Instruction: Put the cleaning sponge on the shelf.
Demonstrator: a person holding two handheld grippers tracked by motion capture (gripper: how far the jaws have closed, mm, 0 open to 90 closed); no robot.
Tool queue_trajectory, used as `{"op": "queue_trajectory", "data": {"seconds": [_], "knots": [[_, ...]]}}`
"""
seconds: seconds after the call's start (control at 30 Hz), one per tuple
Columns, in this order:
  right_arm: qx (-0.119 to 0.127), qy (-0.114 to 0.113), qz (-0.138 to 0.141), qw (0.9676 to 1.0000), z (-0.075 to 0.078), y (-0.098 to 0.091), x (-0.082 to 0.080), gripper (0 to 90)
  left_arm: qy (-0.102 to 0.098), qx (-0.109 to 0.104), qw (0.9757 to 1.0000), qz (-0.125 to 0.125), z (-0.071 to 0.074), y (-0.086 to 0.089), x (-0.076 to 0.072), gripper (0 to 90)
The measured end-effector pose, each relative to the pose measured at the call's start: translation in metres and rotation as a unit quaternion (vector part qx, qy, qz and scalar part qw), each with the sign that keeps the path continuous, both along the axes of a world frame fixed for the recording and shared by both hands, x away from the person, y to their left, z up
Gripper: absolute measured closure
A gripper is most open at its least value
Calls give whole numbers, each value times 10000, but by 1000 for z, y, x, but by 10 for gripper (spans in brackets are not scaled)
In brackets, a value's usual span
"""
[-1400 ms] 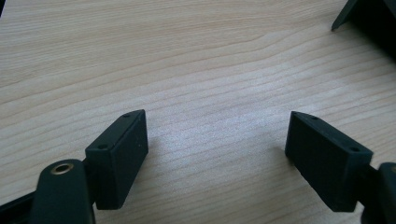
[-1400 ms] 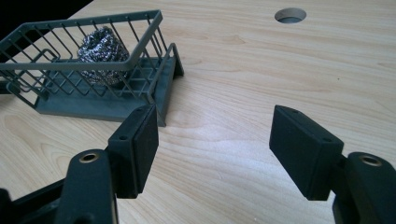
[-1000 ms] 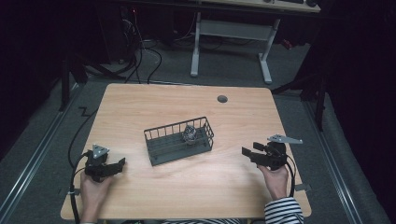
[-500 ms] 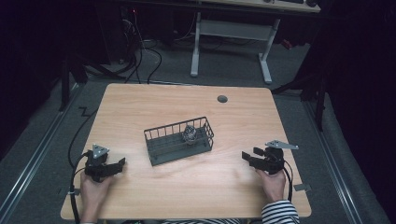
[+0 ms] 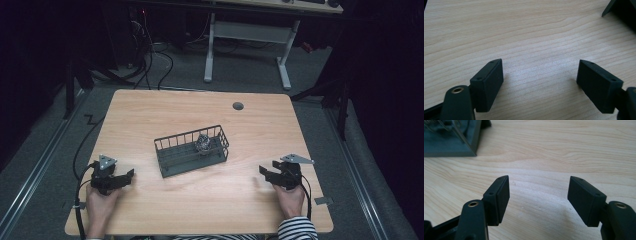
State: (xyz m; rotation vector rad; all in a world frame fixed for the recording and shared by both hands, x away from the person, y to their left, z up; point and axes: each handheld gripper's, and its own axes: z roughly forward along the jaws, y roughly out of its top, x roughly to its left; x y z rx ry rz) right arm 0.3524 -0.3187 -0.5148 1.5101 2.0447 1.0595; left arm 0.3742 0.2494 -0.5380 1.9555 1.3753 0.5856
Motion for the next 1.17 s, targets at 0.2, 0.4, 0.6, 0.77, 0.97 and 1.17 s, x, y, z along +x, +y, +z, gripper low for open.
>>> {"op": "queue_trajectory", "data": {"seconds": [0.2,0.4,0.6,0.77,0.97,1.17], "knots": [[-169,27,10,9999,-5,3,1,346,0,0,10000,0,0,0,0,218],[-247,81,1,9997,-9,4,1,344,0,0,10000,0,0,0,0,218],[-574,48,-44,9983,-16,6,0,346,4,-2,10000,3,0,0,0,220],[-779,26,-12,9970,-16,10,-1,337,-1,2,10000,7,0,0,0,220],[-778,22,-16,9970,-16,10,-1,337,3,6,10000,10,0,0,0,219],[-796,35,-37,9968,-16,9,-1,315,4,11,10000,-4,0,0,0,203]]}}
